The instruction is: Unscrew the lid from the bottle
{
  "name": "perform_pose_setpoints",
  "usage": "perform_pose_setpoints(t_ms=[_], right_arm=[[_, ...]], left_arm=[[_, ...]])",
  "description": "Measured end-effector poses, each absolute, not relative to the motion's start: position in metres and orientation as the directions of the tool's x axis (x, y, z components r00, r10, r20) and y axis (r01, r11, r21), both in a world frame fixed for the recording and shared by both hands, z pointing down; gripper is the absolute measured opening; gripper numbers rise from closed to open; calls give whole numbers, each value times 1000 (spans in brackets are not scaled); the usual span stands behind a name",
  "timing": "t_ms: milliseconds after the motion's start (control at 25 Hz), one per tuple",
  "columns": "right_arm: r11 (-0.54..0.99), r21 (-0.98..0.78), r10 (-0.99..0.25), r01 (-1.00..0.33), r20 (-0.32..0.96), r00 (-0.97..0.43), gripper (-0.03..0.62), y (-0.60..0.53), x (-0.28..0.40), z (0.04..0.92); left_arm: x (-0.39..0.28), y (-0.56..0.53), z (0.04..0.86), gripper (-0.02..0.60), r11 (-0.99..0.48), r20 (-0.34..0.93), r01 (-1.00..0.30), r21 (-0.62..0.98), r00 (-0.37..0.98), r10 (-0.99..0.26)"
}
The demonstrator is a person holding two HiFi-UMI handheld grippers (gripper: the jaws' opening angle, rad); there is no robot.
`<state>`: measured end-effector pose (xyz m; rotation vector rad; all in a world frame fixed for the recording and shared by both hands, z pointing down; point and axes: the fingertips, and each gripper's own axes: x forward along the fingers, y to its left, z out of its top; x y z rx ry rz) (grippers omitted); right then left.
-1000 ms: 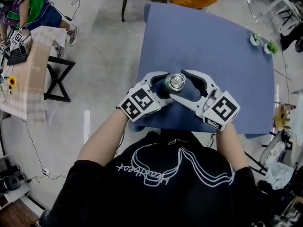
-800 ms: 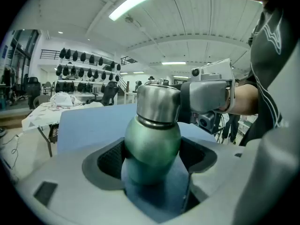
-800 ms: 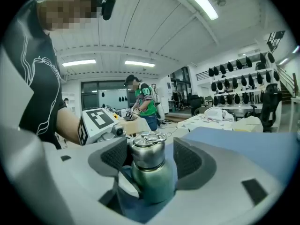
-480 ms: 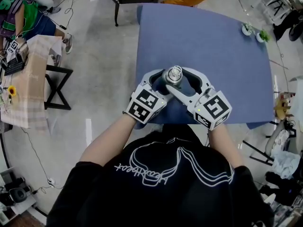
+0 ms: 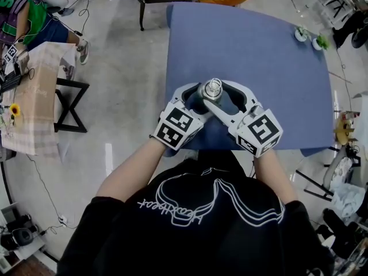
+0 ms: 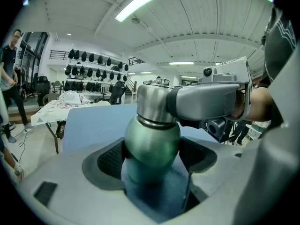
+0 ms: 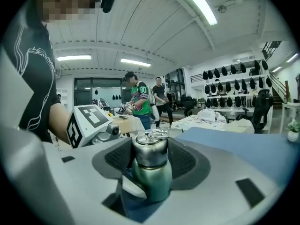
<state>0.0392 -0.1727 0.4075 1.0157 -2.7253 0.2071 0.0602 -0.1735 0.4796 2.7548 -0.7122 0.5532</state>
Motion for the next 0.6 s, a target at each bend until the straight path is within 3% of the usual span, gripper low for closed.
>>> perform_pose_setpoints(t_ms=[600], right_arm=[[866, -63, -458, -496, 297, -838, 245, -171, 35, 408]], left_arm=[[59, -172, 477, 362, -920, 400, -370, 130, 868, -292]])
